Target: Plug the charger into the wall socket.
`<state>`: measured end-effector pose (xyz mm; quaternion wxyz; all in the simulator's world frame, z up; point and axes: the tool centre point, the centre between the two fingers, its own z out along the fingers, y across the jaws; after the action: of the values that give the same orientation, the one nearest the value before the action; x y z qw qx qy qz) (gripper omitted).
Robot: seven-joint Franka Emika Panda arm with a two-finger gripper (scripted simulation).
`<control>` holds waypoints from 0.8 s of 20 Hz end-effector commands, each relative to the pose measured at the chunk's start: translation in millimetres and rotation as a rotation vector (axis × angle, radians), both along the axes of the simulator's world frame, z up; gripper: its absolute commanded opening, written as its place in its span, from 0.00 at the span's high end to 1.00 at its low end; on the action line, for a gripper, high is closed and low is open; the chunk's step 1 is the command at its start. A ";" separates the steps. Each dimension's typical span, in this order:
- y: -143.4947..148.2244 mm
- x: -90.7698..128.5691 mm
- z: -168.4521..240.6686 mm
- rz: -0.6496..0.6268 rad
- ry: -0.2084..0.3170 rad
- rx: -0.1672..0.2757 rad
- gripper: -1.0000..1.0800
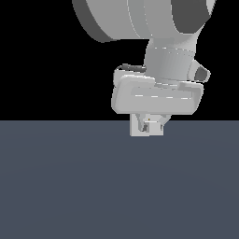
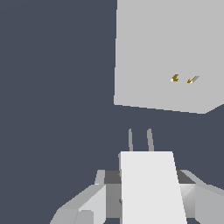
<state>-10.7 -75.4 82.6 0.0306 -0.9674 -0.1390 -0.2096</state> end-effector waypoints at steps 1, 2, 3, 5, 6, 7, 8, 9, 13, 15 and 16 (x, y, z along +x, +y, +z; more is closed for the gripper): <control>-8.1 3.2 7.3 -0.046 0.001 0.000 1.00; -10.7 4.0 9.4 -0.060 0.002 0.000 1.00; -13.0 4.6 11.2 -0.072 0.002 0.000 1.00; -16.9 5.7 14.2 -0.093 0.003 -0.001 1.00; -18.6 6.1 15.4 -0.101 0.004 -0.001 1.00; -19.9 6.4 16.4 -0.108 0.004 -0.001 1.00; -21.1 6.6 17.2 -0.114 0.005 -0.002 1.00; -22.0 6.8 17.8 -0.118 0.005 -0.002 1.00; -23.4 6.7 18.5 -0.124 0.006 -0.002 1.00; -22.6 6.5 17.5 -0.120 0.007 -0.003 1.00; -22.5 6.5 17.4 -0.120 0.007 -0.003 1.00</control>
<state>-4.1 -98.1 100.3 0.0172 -0.9747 -0.0805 -0.2076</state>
